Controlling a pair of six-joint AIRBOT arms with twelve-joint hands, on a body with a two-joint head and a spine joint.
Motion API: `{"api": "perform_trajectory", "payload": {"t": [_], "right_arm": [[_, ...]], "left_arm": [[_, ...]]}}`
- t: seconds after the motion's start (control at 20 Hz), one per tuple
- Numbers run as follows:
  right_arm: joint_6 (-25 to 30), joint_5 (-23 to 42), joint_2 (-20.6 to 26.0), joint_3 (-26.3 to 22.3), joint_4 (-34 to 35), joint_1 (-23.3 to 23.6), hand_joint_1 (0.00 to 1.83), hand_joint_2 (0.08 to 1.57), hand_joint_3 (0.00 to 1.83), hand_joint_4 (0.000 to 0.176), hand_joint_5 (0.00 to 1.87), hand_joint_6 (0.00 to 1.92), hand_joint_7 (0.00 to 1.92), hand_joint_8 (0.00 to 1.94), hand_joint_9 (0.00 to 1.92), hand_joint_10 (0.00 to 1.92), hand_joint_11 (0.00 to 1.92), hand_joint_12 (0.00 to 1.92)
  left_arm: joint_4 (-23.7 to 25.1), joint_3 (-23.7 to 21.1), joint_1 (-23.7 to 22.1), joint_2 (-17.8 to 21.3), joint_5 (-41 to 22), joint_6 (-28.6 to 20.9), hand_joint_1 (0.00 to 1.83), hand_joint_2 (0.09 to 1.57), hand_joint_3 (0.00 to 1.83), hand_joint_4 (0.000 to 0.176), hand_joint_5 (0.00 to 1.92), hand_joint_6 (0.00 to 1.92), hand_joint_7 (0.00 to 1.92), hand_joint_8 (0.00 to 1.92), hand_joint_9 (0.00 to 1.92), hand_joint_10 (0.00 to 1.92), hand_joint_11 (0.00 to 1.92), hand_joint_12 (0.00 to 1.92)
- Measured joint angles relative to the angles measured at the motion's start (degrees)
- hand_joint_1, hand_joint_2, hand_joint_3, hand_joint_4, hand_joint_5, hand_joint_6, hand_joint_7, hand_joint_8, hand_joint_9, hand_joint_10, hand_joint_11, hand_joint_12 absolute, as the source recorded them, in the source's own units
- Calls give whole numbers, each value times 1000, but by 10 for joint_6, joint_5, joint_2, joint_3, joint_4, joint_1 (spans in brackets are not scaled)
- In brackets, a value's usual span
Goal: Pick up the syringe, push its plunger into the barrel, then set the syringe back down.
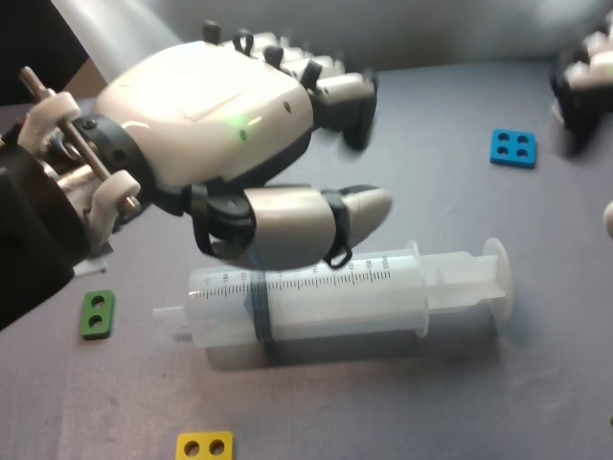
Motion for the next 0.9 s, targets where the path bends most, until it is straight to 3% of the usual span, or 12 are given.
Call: {"api": "perform_trajectory", "payload": {"t": [0.4, 0.6, 0.7, 0.9], "right_arm": [[0, 2, 0, -1, -2, 0, 0, 1302, 2, 0, 308, 4, 254, 1, 193, 1, 0, 453], [0, 2, 0, -1, -2, 0, 0, 1296, 0, 0, 312, 3, 258, 3, 201, 4, 0, 471], [0, 2, 0, -1, -2, 0, 0, 1295, 0, 0, 273, 4, 219, 4, 169, 5, 0, 374], [-1, 2, 0, -1, -2, 0, 0, 1301, 2, 0, 285, 1, 246, 4, 191, 6, 0, 472]], "left_arm": [[-2, 0, 0, 4, 12, 32, 0, 1354, 7, 0, 244, 3, 218, 3, 189, 3, 0, 417], [-104, -22, -8, 4, -4, 129, 0, 1365, 4, 0, 213, 0, 192, 0, 167, 0, 0, 366], [-111, -25, -8, 4, -8, 136, 105, 1355, 0, 0, 183, 2, 152, 4, 133, 4, 0, 330], [-122, -25, 10, 3, -31, 134, 343, 1268, 0, 0, 126, 1, 115, 0, 121, 1, 0, 365]]}}
